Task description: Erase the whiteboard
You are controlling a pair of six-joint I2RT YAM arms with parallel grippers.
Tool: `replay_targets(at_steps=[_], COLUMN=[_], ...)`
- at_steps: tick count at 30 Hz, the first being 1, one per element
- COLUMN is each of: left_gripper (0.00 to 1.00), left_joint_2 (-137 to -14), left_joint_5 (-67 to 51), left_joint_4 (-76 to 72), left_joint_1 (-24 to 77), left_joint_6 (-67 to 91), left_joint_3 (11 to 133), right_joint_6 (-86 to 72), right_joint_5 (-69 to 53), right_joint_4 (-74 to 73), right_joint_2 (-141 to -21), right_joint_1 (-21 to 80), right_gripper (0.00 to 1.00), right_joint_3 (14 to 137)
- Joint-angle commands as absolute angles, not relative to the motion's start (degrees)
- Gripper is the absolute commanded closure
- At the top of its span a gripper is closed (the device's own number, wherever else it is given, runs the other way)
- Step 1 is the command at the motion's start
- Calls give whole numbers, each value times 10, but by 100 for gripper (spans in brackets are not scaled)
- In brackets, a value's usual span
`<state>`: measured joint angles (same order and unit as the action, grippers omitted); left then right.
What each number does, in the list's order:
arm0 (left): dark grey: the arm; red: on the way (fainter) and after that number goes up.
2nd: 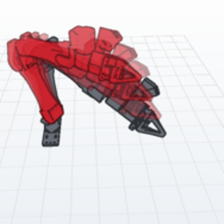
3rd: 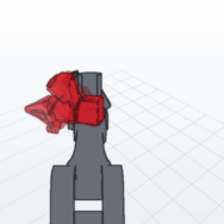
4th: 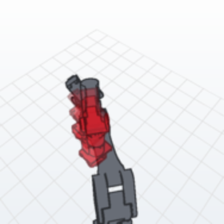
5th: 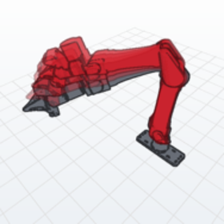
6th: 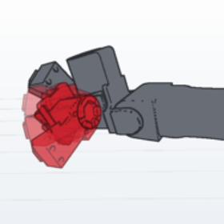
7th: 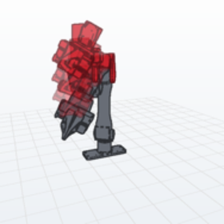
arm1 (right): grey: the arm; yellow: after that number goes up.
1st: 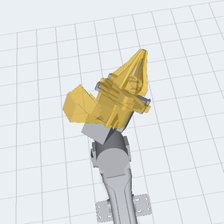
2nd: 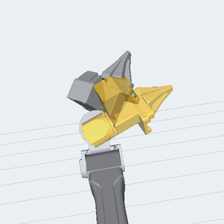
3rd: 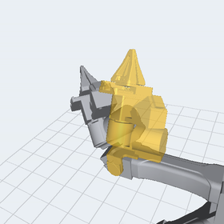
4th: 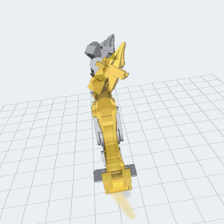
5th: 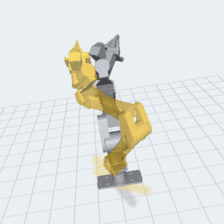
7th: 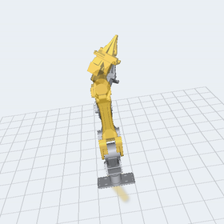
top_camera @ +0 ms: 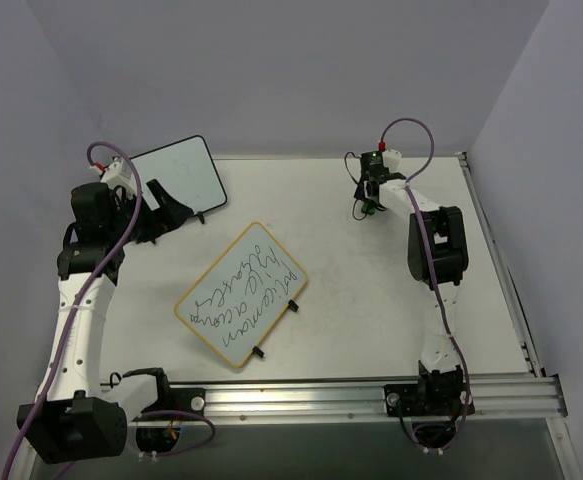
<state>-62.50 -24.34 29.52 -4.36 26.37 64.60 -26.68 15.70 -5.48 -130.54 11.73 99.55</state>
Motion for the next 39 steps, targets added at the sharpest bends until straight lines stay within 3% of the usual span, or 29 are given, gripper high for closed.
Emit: replay_targets(at_steps=[1, 10, 20, 39], left_gripper=[6, 6, 6, 6], left_joint_2=[-625, -626, -628, -654], left_joint_5=[-254, -253, -253, -251], left_joint_4=[269, 269, 269, 268], left_joint_1=[-49, -50, -51, -50], left_joint_6=[265, 265, 265, 268], left_joint_3=[648, 648, 647, 644], right_joint_6=[-259, -258, -258, -264], right_joint_5=[173, 171, 166, 145], right_joint_4=[-65, -58, -54, -26], right_joint_2=[-1307, -1310, -1316, -1317], right_joint_1=[120, 119, 116, 108], right_gripper=[57, 58, 71, 72], right_joint_3=[1007, 998, 993, 964])
